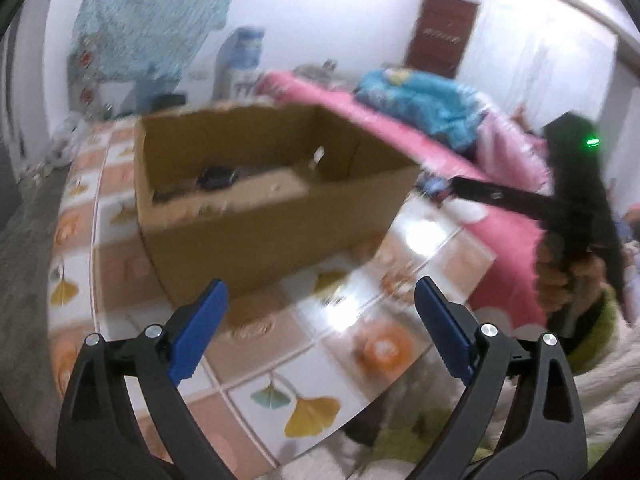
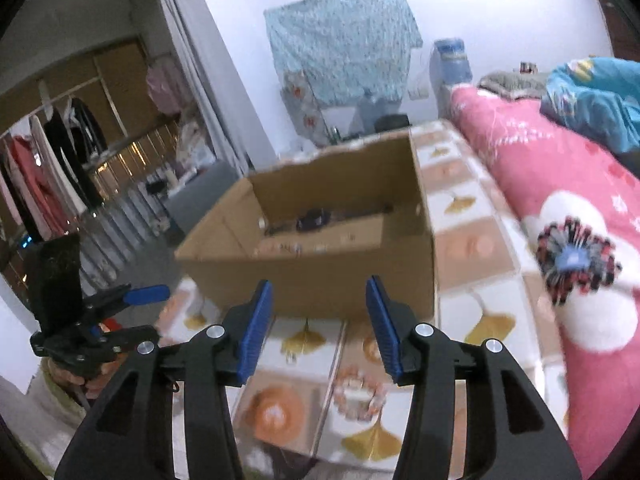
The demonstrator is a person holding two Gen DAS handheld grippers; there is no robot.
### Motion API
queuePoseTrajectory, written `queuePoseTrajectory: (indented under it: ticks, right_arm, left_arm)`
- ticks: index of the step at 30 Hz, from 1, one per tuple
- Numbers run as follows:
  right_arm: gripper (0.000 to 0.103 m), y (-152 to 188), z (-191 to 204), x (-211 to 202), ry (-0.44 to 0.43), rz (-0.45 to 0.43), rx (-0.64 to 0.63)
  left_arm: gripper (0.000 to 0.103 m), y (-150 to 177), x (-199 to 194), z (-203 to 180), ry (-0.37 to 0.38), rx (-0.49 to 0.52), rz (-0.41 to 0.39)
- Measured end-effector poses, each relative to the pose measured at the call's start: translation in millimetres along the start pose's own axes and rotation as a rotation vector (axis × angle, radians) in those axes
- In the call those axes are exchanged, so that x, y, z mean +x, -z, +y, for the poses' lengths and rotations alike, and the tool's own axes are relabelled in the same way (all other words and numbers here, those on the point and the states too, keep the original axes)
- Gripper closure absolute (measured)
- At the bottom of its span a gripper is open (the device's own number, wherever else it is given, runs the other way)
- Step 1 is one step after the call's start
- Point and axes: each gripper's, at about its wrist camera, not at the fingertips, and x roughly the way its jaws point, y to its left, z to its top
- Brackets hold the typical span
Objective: Organize jewelry
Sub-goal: 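Move both tools back to the small silver items on the table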
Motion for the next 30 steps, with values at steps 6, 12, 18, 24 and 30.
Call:
queuePoseTrajectory:
  ticks: [6, 12, 18, 24, 30]
  right_arm:
    - [0.057, 21.0, 12.7, 14.8, 0.049, 0.055, -0.038]
    - [0.071, 38.3, 12.4, 30.5, 0.030, 0.130, 0.003]
    - [0.078, 59.2, 27.0, 53.8, 0.017, 0.221, -0.012]
    - [0.078, 59.8, 30.6, 67.3, 0.012, 0.251, -0.024]
    - [0.078, 56.8, 28.2, 74.7, 0.004, 0.266, -0.017]
  left_arm:
    - [0.012, 23.3, 40.3, 15.2, -0.160, -0.045, 0.112]
    - [0.012, 32.8, 58.2, 5.8, -0.191, 0.008, 0.104]
    - [0.034, 33.1, 69.7, -5.3, -0.170, 0.063, 0.094]
    - [0.057, 26.1, 85.2, -16.2, -0.094, 0.155, 0.108]
    - [0.075, 26.6, 102.1, -28.9, -0.076, 0.257, 0.149]
